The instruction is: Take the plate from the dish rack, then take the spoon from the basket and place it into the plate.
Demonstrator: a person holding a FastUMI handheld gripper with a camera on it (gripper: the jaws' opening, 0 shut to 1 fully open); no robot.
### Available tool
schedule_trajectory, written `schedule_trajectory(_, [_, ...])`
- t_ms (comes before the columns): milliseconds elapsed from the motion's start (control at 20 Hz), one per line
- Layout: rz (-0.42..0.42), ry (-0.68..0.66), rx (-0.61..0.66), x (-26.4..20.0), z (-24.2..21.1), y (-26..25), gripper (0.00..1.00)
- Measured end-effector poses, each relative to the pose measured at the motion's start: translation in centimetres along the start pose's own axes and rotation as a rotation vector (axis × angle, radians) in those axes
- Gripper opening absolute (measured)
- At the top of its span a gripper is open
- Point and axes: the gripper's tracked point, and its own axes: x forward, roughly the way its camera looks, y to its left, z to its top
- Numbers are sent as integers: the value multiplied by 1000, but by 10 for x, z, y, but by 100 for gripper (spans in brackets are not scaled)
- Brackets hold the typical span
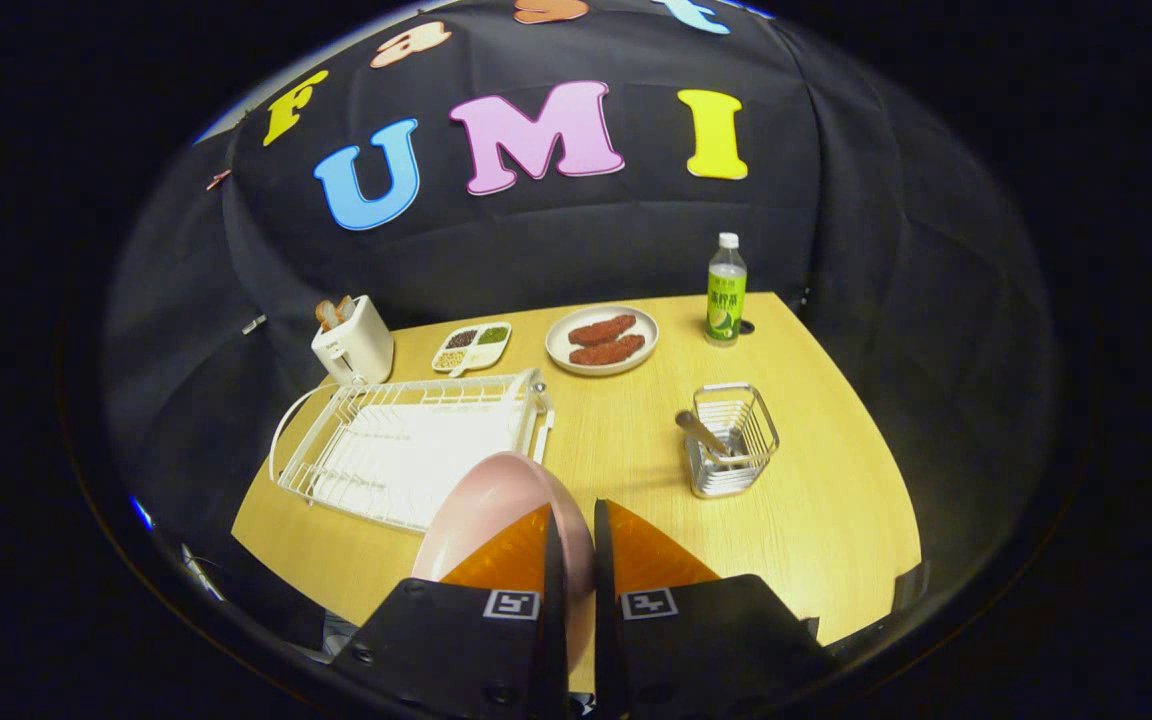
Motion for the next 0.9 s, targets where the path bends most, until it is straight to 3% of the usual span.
schedule_trajectory(450, [151,105,-49,6,-66,-41,15])
schedule_trajectory(900, [219,293,43,69,-111,-80,17])
